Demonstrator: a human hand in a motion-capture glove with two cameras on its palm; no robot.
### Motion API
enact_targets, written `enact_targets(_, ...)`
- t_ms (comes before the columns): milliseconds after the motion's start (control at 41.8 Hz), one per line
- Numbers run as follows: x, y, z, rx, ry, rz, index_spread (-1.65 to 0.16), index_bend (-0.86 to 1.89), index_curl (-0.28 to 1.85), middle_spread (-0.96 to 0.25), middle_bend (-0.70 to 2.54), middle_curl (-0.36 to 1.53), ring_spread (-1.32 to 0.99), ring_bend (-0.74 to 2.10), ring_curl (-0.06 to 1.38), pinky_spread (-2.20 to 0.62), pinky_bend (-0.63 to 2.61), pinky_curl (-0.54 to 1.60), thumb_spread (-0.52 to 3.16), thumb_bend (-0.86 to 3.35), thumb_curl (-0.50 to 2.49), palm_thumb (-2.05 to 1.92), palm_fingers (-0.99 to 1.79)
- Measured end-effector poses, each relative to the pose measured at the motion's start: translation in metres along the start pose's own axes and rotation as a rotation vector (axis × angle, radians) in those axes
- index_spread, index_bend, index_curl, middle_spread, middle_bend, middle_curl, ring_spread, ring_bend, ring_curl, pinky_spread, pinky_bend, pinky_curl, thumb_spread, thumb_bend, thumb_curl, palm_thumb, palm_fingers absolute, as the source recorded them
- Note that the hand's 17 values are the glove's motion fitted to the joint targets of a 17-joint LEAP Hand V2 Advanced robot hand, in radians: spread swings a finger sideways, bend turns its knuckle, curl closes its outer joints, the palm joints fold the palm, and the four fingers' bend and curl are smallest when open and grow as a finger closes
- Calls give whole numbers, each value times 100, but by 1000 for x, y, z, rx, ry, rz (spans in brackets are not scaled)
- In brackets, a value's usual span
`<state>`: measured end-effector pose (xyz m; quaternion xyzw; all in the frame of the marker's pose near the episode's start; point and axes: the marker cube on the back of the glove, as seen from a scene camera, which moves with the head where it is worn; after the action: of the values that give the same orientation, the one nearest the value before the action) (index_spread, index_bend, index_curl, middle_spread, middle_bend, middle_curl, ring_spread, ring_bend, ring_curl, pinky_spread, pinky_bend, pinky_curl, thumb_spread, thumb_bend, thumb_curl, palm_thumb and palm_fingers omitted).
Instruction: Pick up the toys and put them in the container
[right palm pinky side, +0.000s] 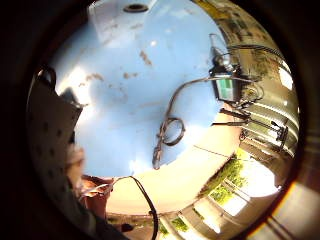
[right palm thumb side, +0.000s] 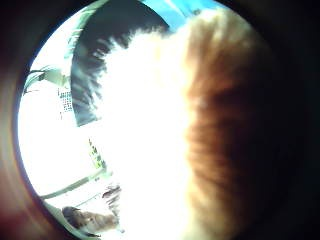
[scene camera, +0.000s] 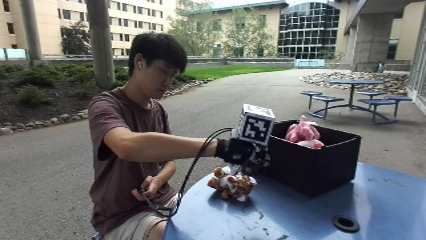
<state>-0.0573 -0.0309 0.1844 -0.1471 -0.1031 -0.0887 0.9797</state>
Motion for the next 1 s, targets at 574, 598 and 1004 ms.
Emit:
enact_targets(574, -153, -106, -186, 431, -56, 51, -17, 102, 96, -33, 122, 105, -42, 143, 77, -8, 97, 39, 60, 45, 112, 55, 91)
enact_targets(598, -161, -111, -182, 428, -59, 39, -17, 102, 96, -34, 121, 105, -42, 143, 78, -8, 98, 39, 59, 45, 113, 55, 90)
enact_targets(1004, -223, -138, -98, 63, 173, -179, -17, 6, 55, -14, 24, 75, -24, 79, 59, -3, 133, 52, 103, 12, 85, 13, -58)
